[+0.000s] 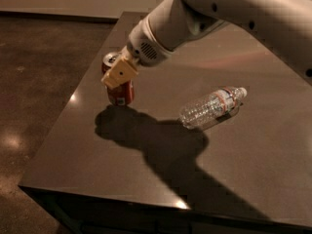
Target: Move coke can near apple
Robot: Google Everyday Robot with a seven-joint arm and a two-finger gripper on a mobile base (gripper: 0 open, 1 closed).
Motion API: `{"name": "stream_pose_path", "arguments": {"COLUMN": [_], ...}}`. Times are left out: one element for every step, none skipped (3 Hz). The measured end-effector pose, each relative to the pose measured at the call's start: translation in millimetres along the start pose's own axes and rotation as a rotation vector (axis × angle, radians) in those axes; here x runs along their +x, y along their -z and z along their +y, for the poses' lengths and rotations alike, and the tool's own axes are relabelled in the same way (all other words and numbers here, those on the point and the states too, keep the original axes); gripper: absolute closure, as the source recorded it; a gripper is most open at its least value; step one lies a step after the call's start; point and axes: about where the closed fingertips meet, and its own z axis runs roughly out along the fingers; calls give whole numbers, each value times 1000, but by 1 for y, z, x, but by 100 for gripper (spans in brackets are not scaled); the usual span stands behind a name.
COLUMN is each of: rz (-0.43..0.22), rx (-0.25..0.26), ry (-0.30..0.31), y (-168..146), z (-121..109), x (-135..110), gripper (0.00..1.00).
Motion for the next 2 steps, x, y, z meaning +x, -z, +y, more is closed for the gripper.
{"name": "stream_pose_path", "arguments": {"rz": [-10, -7], "rx": [38, 47], "ry": [-12, -21], "y": [-4, -16], "z": [-28, -49], "x": [-9, -12], "gripper": [100, 100]}}
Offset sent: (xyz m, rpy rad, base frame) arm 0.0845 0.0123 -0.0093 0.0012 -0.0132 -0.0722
